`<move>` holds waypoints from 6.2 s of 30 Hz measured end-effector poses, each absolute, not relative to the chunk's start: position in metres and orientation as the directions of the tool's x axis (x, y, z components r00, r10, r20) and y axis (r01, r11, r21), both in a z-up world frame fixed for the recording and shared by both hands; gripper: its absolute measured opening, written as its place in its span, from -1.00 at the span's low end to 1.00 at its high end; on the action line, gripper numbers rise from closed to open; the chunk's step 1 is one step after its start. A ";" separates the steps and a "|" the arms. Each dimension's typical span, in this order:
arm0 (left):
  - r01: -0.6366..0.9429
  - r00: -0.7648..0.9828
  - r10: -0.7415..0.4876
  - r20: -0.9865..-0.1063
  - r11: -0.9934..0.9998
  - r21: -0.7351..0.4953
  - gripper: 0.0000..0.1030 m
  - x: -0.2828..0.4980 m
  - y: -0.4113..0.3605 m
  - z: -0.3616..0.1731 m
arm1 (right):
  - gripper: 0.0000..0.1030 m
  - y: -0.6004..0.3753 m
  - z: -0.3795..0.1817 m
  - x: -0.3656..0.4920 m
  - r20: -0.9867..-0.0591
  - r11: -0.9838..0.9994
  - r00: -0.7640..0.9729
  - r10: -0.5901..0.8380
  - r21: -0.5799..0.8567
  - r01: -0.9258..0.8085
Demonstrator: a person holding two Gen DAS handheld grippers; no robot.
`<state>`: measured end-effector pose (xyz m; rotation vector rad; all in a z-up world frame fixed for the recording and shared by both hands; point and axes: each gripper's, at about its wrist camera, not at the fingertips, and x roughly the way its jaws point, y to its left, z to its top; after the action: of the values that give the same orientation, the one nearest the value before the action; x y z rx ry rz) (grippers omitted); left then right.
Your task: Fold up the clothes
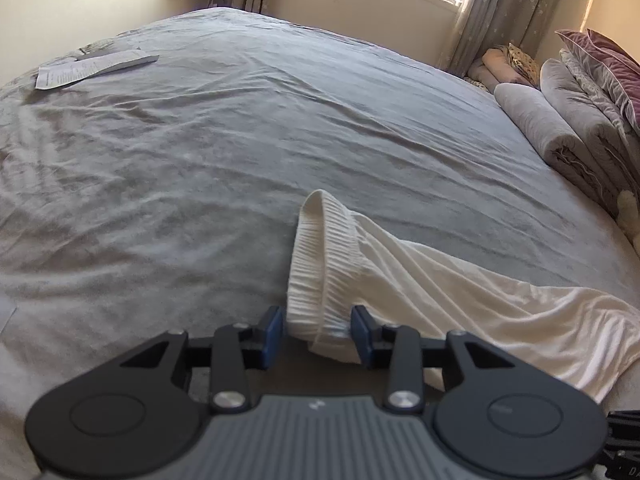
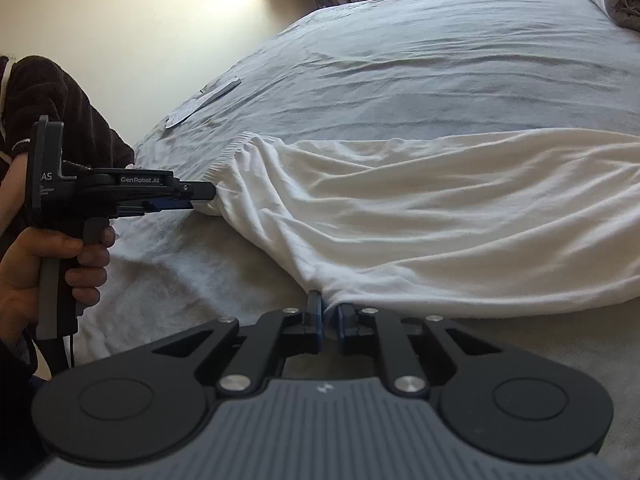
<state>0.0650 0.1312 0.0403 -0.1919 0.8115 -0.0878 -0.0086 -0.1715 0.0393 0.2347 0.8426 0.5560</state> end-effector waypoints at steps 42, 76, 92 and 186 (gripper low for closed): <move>0.168 0.641 -0.367 -0.674 0.924 -0.344 -0.22 0.052 0.174 0.053 | -0.43 -0.186 0.076 -0.024 -0.708 0.747 0.416 0.571 0.239 -0.620; 0.449 0.596 -0.413 -0.688 0.882 -0.140 -0.56 0.022 0.138 0.051 | -0.22 0.036 0.081 0.079 -0.744 0.656 0.405 0.532 0.060 -0.752; 0.476 0.545 -0.470 -0.695 0.855 -0.205 -0.87 0.020 0.149 0.051 | -0.95 -0.004 0.094 0.051 -0.671 0.848 0.575 0.468 0.158 -0.506; 0.320 0.522 -0.399 -0.754 0.911 -0.260 -0.02 -0.011 0.040 0.053 | -0.72 -0.501 0.044 0.002 -0.685 0.749 0.725 -0.072 0.443 0.493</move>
<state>-0.0106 0.0396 0.0530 -0.0930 0.9263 -0.4314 0.0024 -0.5010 0.0442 0.6582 0.6972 -0.3379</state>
